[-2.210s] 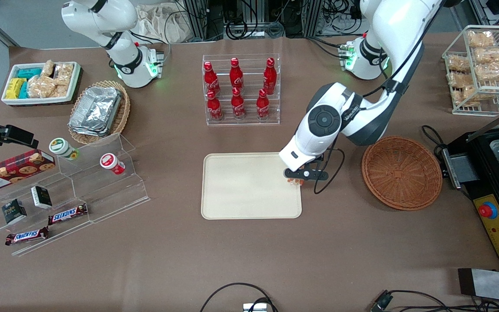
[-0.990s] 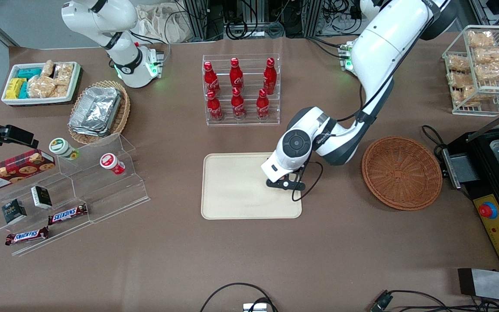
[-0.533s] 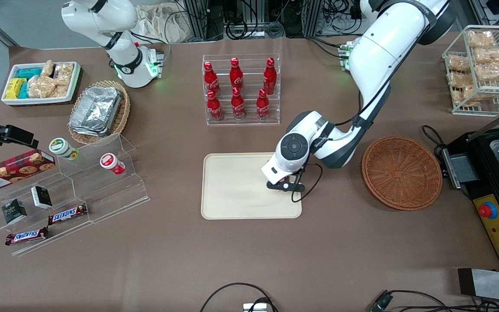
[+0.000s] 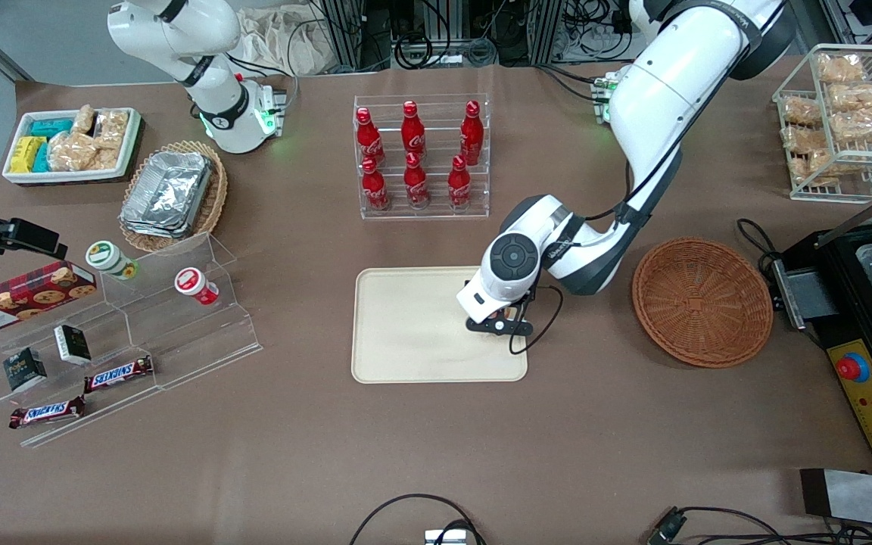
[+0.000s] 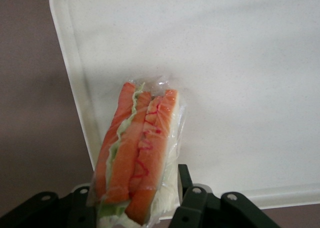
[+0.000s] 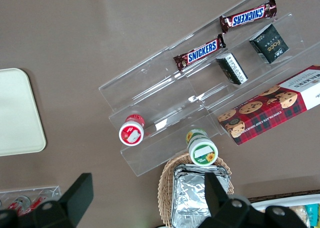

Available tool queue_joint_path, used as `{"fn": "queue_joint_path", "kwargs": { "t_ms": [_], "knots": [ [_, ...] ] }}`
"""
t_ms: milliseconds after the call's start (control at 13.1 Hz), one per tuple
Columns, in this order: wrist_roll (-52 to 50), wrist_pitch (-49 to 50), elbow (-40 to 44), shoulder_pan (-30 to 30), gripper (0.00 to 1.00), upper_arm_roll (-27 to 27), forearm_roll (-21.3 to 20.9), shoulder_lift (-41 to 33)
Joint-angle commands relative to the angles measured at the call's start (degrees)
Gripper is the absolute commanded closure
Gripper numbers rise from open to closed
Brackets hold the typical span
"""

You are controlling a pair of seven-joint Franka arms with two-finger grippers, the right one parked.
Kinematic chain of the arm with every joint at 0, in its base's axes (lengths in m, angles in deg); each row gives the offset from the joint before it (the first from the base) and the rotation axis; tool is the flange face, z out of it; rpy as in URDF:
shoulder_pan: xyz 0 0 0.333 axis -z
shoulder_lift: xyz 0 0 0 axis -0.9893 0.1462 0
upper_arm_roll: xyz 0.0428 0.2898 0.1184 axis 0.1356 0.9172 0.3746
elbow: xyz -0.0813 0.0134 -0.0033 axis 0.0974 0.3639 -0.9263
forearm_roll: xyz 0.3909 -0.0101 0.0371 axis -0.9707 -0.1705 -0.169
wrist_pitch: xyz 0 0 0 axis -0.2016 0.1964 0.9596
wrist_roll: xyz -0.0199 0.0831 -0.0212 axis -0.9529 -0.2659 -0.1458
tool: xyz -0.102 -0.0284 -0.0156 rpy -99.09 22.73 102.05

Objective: Place sandwich from basket to tray
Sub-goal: 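Lower the held sandwich toward the tray surface with the left gripper, then open the left gripper to release the sandwich onto the tray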

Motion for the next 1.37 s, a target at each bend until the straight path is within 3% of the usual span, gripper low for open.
{"fn": "queue_joint_path", "kwargs": {
  "t_ms": [0,457,686,1295],
  "knots": [
    [-1.53,0.16,1.74,0.83,0.32,0.29,-1.22,0.80],
    [-2.06,2.09,1.74,0.47,0.21,0.47,-2.27,-1.92],
    [-4.95,2.35,1.74,0.04,0.21,0.47,-4.99,-3.67],
    [-4.61,9.20,4.46,-5.49,0.21,0.56,-5.00,-9.83]
  ]
}}
